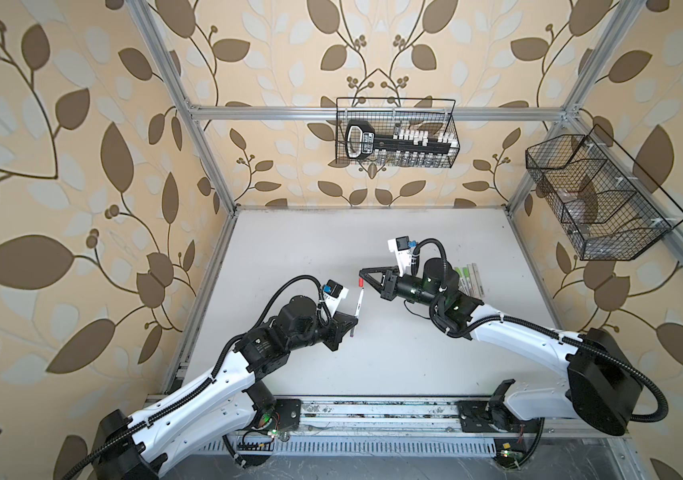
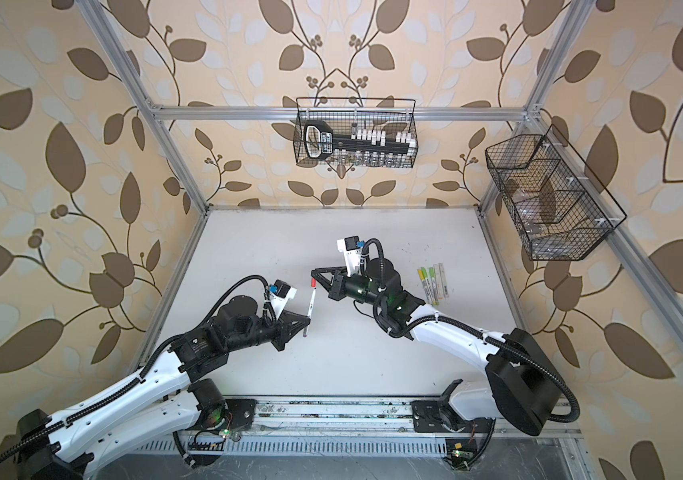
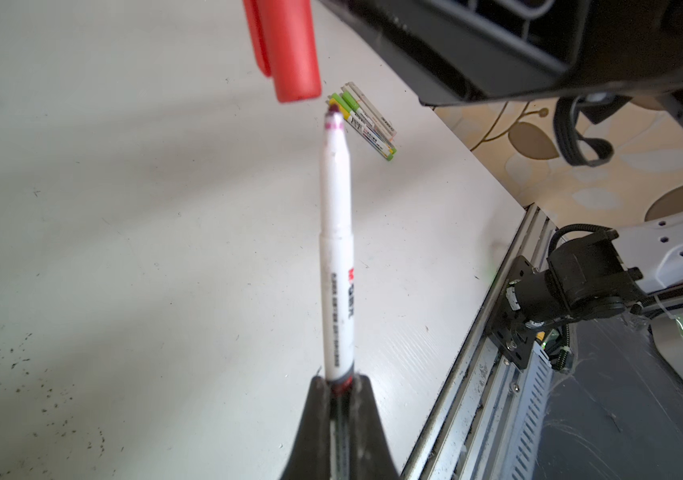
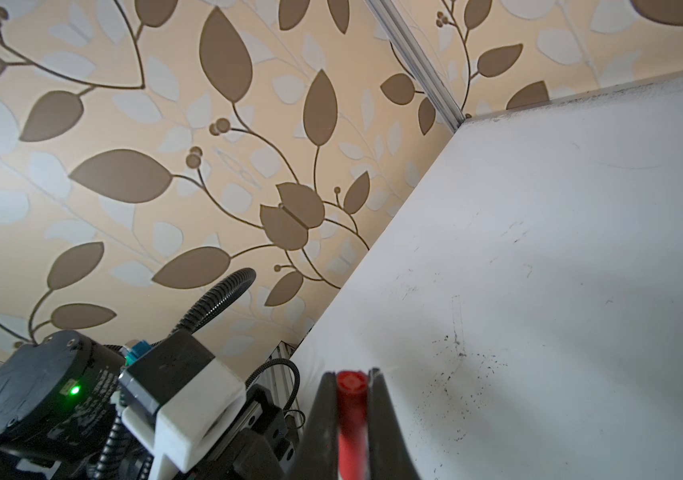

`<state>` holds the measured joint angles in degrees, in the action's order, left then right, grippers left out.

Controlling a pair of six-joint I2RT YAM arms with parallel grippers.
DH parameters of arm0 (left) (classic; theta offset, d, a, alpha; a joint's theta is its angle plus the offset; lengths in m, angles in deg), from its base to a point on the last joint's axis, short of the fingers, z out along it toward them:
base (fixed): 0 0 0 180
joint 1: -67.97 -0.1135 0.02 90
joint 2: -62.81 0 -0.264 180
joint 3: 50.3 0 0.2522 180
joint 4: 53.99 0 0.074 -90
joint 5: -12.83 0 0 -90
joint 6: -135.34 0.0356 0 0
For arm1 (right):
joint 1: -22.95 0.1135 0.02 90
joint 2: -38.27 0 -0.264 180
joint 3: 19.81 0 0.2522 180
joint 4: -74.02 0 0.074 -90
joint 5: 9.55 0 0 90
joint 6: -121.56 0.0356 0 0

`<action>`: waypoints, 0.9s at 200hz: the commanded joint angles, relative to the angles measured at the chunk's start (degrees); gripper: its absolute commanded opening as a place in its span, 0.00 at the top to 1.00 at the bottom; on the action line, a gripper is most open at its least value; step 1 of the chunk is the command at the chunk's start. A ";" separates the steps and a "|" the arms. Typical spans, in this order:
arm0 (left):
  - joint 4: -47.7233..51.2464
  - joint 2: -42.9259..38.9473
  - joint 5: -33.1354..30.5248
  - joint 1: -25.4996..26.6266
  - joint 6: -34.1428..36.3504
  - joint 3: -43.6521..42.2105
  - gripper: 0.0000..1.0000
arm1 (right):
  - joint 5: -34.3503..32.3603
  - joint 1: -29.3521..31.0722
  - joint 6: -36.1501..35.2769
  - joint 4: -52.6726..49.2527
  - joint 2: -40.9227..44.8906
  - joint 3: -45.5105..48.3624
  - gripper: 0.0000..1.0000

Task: Insert the pens into the pen caps
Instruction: 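Bring the red cap open-end down above the marker tip with the right gripper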

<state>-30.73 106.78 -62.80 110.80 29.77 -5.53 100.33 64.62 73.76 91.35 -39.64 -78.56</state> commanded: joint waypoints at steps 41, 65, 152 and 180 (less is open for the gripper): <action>-0.35 -1.74 -0.77 0.47 0.63 -0.30 1.00 | -2.21 0.74 -0.20 1.73 -0.01 -0.89 0.94; -0.14 -0.66 -0.12 0.72 0.63 0.00 1.00 | -2.30 0.65 -0.94 1.43 0.22 -1.40 0.94; 1.27 -1.12 -2.43 1.82 0.74 0.34 1.00 | -2.37 0.00 -2.39 -0.03 0.98 -1.76 0.94; 1.58 -1.74 -3.61 1.82 0.57 0.20 1.00 | -2.30 -0.01 -2.75 -0.57 1.62 -1.48 0.94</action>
<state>-28.80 106.30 -64.37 111.94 29.97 -5.58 98.84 64.82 71.99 90.94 -39.53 -78.61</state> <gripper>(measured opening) 0.066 0.086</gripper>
